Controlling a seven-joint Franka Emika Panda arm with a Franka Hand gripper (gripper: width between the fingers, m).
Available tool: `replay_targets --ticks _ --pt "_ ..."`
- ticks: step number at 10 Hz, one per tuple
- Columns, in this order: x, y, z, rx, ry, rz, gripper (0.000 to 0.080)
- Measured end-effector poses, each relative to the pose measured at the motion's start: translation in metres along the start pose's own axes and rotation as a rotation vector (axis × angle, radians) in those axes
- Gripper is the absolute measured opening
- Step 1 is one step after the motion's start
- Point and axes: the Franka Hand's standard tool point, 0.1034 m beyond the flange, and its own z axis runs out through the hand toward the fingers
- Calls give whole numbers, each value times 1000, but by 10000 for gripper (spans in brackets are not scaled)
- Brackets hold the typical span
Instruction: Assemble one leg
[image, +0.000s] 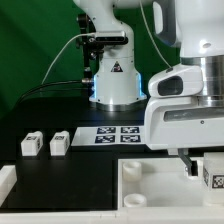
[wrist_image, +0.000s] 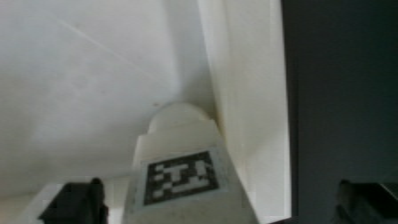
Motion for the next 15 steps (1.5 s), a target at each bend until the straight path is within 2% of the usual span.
replay_targets --ticks 2,3,4,5,8,9,12,13,14,15 --pt "0 1 0 -1 0 34 389" --pt "1 6 1 -6 -2 93 389" --pt "1 7 1 -6 0 184 299" --pt "1 7 1 -2 -1 291 299" --pt "3 10 1 84 -49 816 299" --pt "3 7 1 108 -71 1050 299" --pt "4 -8 -1 116 -112 1509 299" --pt "2 -12 -1 109 -121 1576 299" --pt "2 -10 0 108 -117 1533 296" --pt "1 -11 0 109 -116 1501 346"
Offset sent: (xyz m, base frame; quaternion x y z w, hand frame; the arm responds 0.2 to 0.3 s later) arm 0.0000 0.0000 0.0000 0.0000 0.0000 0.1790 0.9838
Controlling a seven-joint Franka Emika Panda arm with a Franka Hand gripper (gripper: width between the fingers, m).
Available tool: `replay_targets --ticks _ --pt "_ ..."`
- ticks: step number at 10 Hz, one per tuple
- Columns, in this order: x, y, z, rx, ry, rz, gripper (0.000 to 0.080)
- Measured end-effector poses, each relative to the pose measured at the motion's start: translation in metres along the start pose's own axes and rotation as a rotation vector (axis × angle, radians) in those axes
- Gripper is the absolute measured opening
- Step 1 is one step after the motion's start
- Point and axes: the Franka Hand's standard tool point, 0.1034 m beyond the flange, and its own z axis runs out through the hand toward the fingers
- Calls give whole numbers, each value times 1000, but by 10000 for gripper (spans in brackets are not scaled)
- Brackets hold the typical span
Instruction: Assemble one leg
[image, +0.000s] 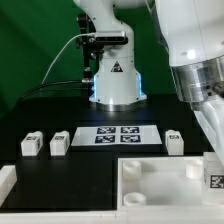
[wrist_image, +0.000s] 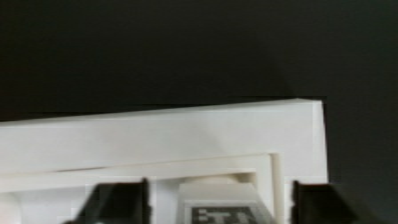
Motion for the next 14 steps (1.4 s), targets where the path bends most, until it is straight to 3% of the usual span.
replay_targets --ticks 1,2,3,5,6,8,10,11,12,14 --pt "-1 0 0 0 0 -1 513" --pt "2 2 1 -9 3 -119 513" --pt "11 5 1 -31 1 -308 618" --pt "22 10 -1 -98 17 -668 644" --pt "22 8 -1 -88 19 -740 644" --pt "23 8 -2 -92 12 -959 649" --pt "15 1 -6 -120 77 -1271 649" --pt "15 -4 -6 -99 101 -1383 649" --pt "19 -5 -6 -98 106 -1485 649" --pt "19 -5 -6 -98 103 -1489 398"
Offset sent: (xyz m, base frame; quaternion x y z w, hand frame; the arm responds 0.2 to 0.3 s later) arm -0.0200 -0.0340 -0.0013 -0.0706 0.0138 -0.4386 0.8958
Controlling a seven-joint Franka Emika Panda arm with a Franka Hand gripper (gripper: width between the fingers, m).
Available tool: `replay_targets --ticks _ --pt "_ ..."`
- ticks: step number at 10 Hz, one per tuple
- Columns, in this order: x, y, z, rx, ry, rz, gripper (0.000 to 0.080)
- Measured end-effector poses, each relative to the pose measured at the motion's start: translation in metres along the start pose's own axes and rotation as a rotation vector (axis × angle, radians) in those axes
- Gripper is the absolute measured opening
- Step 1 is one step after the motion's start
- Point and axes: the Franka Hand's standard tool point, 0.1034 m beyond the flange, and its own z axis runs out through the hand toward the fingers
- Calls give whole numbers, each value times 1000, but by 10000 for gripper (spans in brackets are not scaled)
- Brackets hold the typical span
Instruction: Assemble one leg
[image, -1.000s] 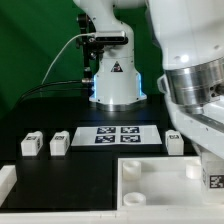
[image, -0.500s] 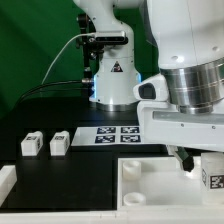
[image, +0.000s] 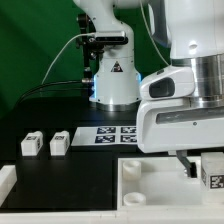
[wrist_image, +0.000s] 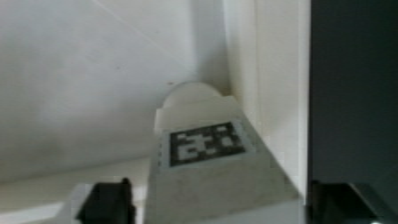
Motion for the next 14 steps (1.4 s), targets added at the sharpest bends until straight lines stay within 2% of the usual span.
replay_targets --ticks 1,2,4,7,8,9,11,14 --pt "0 0 0 1 0 18 398" --pt "0 0 0 2 0 105 294" --pt "1 1 -1 3 -3 333 294" --pt "6 4 -4 7 -29 990 294" --pt "5 4 -4 26 -39 1209 294" --pt "3 4 -2 56 -48 1384 294" --pt "0 -1 0 57 -54 1553 294" --pt "-1 -1 1 48 -49 1551 294"
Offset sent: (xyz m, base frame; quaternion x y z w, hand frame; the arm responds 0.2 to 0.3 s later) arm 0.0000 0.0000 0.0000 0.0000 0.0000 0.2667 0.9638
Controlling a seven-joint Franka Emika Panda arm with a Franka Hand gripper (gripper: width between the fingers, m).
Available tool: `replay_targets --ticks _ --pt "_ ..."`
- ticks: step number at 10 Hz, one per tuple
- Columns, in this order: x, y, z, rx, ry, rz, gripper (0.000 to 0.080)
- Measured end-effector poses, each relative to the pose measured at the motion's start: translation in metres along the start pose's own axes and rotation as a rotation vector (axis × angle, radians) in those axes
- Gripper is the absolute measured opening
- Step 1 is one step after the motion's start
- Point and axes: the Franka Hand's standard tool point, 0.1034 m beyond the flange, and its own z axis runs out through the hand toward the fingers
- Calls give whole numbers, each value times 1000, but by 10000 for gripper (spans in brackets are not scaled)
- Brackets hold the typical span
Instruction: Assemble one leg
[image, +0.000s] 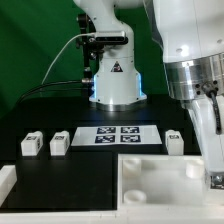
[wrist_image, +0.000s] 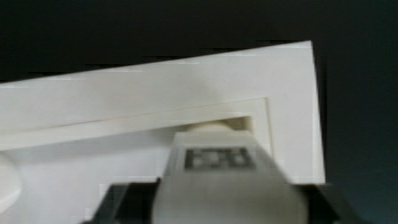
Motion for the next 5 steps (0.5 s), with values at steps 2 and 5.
replay_targets --ticks 2,5 --pt "0 0 0 0 0 -3 601" --pt "-2 0 -1 4 -2 -11 640"
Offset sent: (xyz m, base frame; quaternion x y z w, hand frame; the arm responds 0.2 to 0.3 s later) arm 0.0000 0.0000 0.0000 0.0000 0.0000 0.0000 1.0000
